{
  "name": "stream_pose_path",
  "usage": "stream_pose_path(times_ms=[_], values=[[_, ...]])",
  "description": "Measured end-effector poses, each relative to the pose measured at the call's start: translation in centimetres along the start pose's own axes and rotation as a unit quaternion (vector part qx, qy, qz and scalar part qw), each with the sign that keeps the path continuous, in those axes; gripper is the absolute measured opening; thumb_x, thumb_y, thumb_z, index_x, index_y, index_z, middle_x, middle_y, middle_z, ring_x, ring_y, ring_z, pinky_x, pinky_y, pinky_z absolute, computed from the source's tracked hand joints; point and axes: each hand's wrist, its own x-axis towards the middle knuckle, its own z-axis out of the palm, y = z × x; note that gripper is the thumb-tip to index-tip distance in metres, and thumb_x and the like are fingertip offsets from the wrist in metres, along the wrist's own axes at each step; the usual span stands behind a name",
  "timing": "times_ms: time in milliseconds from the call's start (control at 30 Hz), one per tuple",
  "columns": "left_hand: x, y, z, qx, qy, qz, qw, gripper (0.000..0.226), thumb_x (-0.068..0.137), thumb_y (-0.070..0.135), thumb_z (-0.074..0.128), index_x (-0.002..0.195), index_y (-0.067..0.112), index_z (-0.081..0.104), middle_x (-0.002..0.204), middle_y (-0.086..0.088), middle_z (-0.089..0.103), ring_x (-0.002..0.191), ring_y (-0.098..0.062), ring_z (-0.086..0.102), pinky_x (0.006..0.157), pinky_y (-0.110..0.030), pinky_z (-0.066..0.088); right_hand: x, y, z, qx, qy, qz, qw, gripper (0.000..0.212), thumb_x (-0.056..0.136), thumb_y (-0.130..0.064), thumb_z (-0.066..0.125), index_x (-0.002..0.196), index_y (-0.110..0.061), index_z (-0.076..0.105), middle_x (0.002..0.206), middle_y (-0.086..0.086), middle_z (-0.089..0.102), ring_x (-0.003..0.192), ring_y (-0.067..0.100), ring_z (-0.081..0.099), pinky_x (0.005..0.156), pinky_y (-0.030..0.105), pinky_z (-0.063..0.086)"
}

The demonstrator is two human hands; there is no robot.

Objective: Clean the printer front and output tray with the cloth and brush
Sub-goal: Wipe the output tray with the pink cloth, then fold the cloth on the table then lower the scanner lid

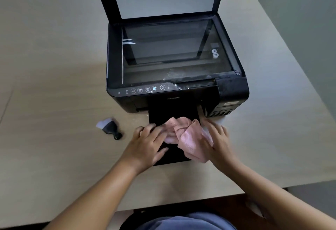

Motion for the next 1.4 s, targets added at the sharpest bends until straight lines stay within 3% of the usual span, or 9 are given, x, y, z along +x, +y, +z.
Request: stream_pose_path(times_ms=[200, 333, 467, 667, 1033, 1133, 1233, 1333, 1400], values=[[0.9, 0.3, 0.5, -0.075, 0.003, -0.021, 0.997, 0.026, 0.083, 0.029, 0.052, 0.103, 0.023, 0.066, 0.107, 0.008, 0.063, 0.099, -0.022, 0.053, 0.081, -0.036, 0.036, 0.5, -1.3, -0.5, -0.114, -0.050, -0.072, 0.990, 0.045, 0.086, -0.041, 0.039, 0.127, -0.038, 0.055, 0.117, 0.006, 0.058, 0.095, 0.035, 0.049, 0.082, 0.043, 0.047], [1.4, -0.1, -0.1, -0.083, 0.016, -0.011, 0.996, 0.017, 0.088, 0.021, 0.050, 0.096, 0.020, 0.065, 0.093, 0.008, 0.064, 0.093, -0.022, 0.057, 0.077, -0.035, 0.039, 2.1, -2.1, -1.9, -0.200, -0.070, -0.179, 0.961, 0.022, 0.086, -0.031, 0.052, 0.102, -0.035, 0.066, 0.125, -0.004, 0.054, 0.103, 0.029, 0.045, 0.079, 0.042, 0.048], [0.6, -0.9, -1.5, -0.103, 0.034, -0.018, 0.994, 0.015, 0.090, 0.017, 0.050, 0.092, 0.017, 0.064, 0.084, 0.003, 0.061, 0.086, -0.022, 0.056, 0.074, -0.035, 0.040, 3.1, -2.4, -4.3, -0.148, -0.083, -0.178, 0.969, 0.017, 0.077, -0.020, 0.074, 0.086, -0.021, 0.059, 0.123, -0.007, 0.059, 0.113, 0.025, 0.047, 0.085, 0.040, 0.046], [-5.3, -3.9, -5.3, -0.114, 0.091, -0.135, 0.980, 0.023, 0.091, 0.016, 0.044, 0.098, 0.011, 0.065, 0.084, -0.002, 0.062, 0.078, -0.024, 0.053, 0.070, -0.037, 0.041, 4.2, -7.5, -5.1, -0.035, -0.131, -0.174, 0.975, 0.027, 0.077, -0.008, 0.068, 0.077, -0.022, 0.046, 0.072, -0.011, 0.051, 0.074, 0.009, 0.047, 0.060, 0.026, 0.037], [-23.6, -15.1, -14.3, -0.004, 0.155, -0.362, 0.919, 0.027, 0.093, 0.018, 0.045, 0.106, 0.008, 0.067, 0.099, -0.009, 0.067, 0.092, -0.032, 0.060, 0.083, -0.041, 0.046, 8.3, -25.9, 4.3, 0.090, -0.201, -0.279, 0.935, 0.023, 0.080, 0.000, 0.069, 0.089, -0.022, 0.070, 0.081, -0.011, 0.055, 0.075, 0.000, 0.051, 0.069, 0.009, 0.038], [-27.8, -17.2, -15.4, 0.033, 0.162, -0.393, 0.905, 0.026, 0.092, 0.019, 0.048, 0.105, 0.009, 0.068, 0.102, -0.006, 0.067, 0.094, -0.030, 0.060, 0.082, -0.041, 0.046, 8.6, -29.1, 8.9, 0.123, -0.185, -0.262, 0.939, 0.020, 0.084, -0.004, 0.066, 0.098, -0.017, 0.072, 0.102, -0.009, 0.058, 0.090, 0.008, 0.058, 0.080, 0.018, 0.045], [-31.2, -17.7, -14.0, 0.041, 0.136, -0.404, 0.903, 0.024, 0.091, 0.021, 0.050, 0.102, 0.012, 0.070, 0.104, -0.002, 0.068, 0.095, -0.027, 0.060, 0.082, -0.039, 0.045, 8.7, -28.5, 13.3, -0.001, -0.160, -0.318, 0.934, 0.021, 0.086, -0.012, 0.061, 0.101, -0.023, 0.070, 0.117, -0.002, 0.057, 0.103, 0.024, 0.053, 0.084, 0.035, 0.048], [-34.5, -16.7, -10.2, -0.013, 0.020, -0.402, 0.915, 0.029, 0.093, 0.040, 0.045, 0.097, 0.026, 0.070, 0.109, 0.007, 0.067, 0.103, -0.022, 0.060, 0.089, -0.033, 0.038, 8.0, -26.2, 16.7, -0.215, -0.287, -0.288, 0.888, 0.025, 0.084, -0.030, 0.048, 0.096, -0.031, 0.070, 0.124, -0.002, 0.056, 0.109, 0.029, 0.050, 0.090, 0.034, 0.043], [-35.8, -15.8, -7.8, -0.046, -0.039, -0.398, 0.915, 0.030, 0.089, 0.048, 0.047, 0.092, 0.031, 0.070, 0.108, 0.011, 0.067, 0.108, -0.017, 0.058, 0.093, -0.029, 0.034, 7.2, -25.5, 18.1, -0.220, -0.308, -0.267, 0.886, 0.033, 0.080, -0.032, 0.043, 0.092, -0.030, 0.074, 0.116, -0.002, 0.063, 0.110, 0.026, 0.055, 0.090, 0.030, 0.043]])
